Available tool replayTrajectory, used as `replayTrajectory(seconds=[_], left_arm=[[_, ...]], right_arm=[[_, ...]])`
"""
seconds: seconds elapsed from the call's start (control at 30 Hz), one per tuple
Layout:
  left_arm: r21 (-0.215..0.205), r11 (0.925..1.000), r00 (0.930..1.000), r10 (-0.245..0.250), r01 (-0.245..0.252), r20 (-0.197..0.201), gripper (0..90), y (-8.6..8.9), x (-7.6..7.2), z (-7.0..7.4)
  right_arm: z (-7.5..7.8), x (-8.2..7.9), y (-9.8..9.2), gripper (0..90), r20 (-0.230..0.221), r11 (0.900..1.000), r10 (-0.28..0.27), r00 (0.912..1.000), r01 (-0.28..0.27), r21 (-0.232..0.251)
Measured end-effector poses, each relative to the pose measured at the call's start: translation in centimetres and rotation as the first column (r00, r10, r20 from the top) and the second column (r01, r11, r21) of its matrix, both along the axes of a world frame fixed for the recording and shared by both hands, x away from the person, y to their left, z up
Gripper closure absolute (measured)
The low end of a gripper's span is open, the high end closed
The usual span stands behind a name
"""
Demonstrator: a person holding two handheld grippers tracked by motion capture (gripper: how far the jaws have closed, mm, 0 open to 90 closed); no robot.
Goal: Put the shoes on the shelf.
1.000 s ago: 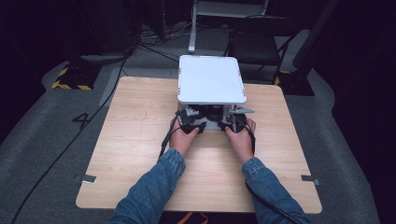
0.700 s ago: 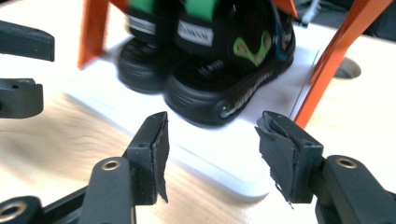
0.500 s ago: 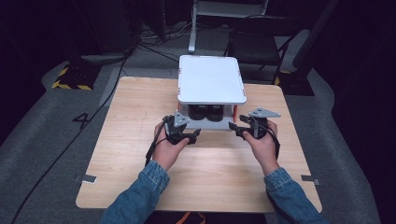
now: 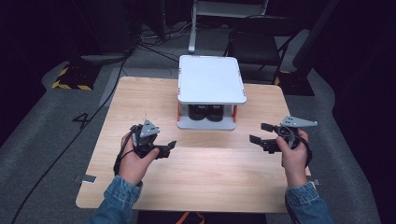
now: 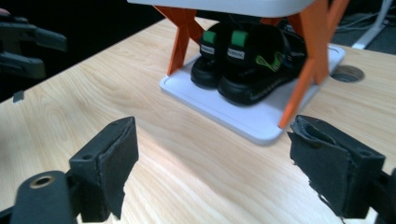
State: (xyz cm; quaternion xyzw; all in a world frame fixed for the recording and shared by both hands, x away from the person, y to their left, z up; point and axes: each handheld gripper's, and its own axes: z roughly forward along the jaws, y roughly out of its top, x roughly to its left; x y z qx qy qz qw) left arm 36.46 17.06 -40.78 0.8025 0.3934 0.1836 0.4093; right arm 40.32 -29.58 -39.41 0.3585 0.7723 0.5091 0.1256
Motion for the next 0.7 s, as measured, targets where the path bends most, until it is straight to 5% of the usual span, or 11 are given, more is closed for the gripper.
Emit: replayTrajectory(seconds=[0.1,0.17,0.4,0.57,0.7], left_arm=[[0.092,0.9953,0.999,0.032,-0.029,-0.032,16.1,1.6,0.0,-0.6],[0.143,0.9897,0.9973,0.012,-0.001,-0.072,16.1,2.3,0.0,-1.1],[0.101,0.9948,0.9866,0.029,-0.013,-0.16,16.2,4.3,-0.1,-3.0],[0.056,0.9953,0.9723,0.089,-0.079,-0.216,16.1,5.7,0.2,-4.5],[0.098,0.9869,0.9604,0.148,-0.128,-0.236,16.2,6.5,0.8,-5.9]], right_arm=[[0.0,-0.4,-1.2,15.8,-0.018,0.999,-0.025,0.9995,0.024,-0.038],[-0.1,-0.3,-2.0,16.8,-0.052,0.998,-0.019,0.9984,0.016,-0.064],[-2.0,-0.8,-4.5,17.0,-0.089,0.981,-0.094,0.9916,0.077,-0.179],[-4.4,-0.1,-6.3,20.7,-0.108,0.974,-0.109,0.9882,0.084,-0.211],[-6.6,0.4,-6.9,19.5,-0.115,0.966,-0.13,0.9848,0.099,-0.237]])
